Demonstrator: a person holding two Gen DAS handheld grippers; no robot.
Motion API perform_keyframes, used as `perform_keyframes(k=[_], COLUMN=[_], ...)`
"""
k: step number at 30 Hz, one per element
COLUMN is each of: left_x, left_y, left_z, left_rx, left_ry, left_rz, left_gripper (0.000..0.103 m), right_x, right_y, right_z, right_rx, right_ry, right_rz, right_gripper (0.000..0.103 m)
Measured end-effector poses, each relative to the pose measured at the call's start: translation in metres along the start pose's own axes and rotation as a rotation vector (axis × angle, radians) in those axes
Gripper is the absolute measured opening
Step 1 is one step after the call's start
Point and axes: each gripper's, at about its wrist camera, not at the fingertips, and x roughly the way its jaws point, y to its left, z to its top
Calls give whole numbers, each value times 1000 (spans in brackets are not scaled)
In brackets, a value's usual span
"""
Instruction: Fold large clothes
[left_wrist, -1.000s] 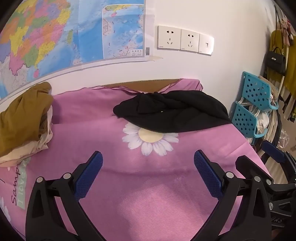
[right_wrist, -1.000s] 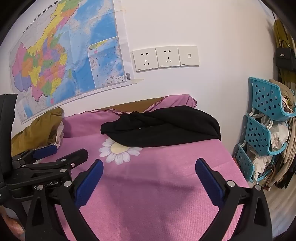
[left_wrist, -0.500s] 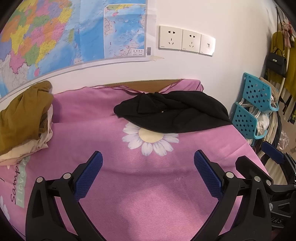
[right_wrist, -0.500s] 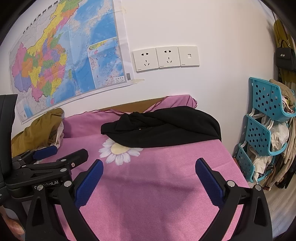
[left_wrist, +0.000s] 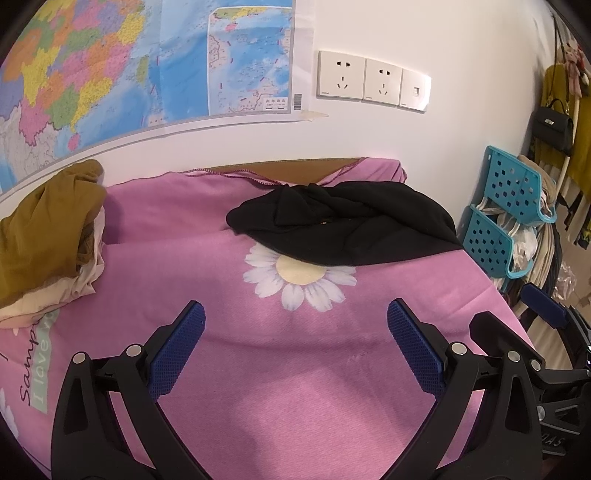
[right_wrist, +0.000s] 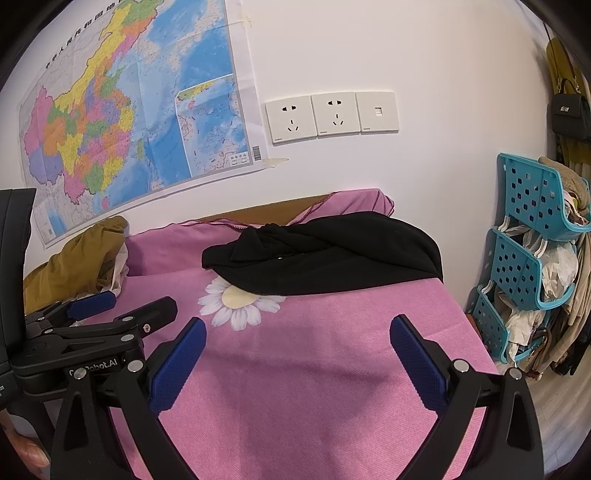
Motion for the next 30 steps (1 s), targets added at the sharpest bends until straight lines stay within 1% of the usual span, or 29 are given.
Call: perform_keyframes(k=[30], left_x=[1], left_y=[1], left_z=[2], left_rx=[-10], left_ry=[-2], left_rz=[7], left_gripper=[98], right_x=[3], right_y=[1], right_z=[5], right_rx=[-13], right_ry=[1], right_rz=[4], right_gripper=[97])
